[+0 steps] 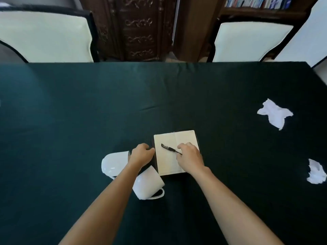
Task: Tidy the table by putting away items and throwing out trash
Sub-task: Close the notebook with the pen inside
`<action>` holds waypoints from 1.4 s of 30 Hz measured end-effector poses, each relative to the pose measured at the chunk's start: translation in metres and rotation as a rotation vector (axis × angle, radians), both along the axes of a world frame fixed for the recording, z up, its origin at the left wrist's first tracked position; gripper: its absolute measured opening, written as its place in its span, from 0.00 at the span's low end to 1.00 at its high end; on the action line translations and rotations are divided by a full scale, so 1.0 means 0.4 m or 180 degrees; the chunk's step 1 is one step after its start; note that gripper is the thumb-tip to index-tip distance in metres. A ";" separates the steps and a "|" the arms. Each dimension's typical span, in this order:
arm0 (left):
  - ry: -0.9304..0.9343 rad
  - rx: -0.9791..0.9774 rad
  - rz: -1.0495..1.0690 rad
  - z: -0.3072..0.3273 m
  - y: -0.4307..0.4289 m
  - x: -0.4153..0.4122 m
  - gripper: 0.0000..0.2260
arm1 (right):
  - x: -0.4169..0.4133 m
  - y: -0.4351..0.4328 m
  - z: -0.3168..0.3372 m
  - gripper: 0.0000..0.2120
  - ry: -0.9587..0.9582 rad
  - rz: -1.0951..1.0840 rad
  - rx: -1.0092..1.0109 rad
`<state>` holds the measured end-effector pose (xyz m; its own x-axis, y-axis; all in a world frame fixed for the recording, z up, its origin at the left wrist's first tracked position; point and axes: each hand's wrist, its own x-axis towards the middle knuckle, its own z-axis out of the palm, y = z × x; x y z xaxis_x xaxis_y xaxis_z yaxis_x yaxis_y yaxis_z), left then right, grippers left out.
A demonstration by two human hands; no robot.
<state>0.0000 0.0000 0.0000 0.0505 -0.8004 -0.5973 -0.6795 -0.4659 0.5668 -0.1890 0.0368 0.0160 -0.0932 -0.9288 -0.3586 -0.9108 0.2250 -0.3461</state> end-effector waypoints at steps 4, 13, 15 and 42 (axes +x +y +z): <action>0.0749 0.0359 0.0814 -0.040 0.002 0.001 0.04 | -0.015 -0.017 -0.030 0.14 -0.0128 -0.0216 0.0065; 0.1040 0.0437 0.1299 -0.068 0.001 -0.021 0.18 | -0.031 -0.039 -0.061 0.11 -0.0164 -0.0152 0.0015; 0.1073 0.0438 0.1280 -0.067 -0.002 -0.029 0.18 | -0.033 -0.039 -0.069 0.10 -0.0162 -0.0342 -0.0022; 0.0954 0.0398 0.1040 -0.075 -0.016 -0.058 0.15 | -0.057 0.012 -0.117 0.08 -0.0757 -0.1524 -0.0673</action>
<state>-0.0231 -0.0063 -0.0299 0.0986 -0.6922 -0.7150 -0.3004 -0.7057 0.6417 -0.2120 0.0415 -0.0308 -0.4605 -0.8568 -0.2321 -0.6160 0.4967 -0.6114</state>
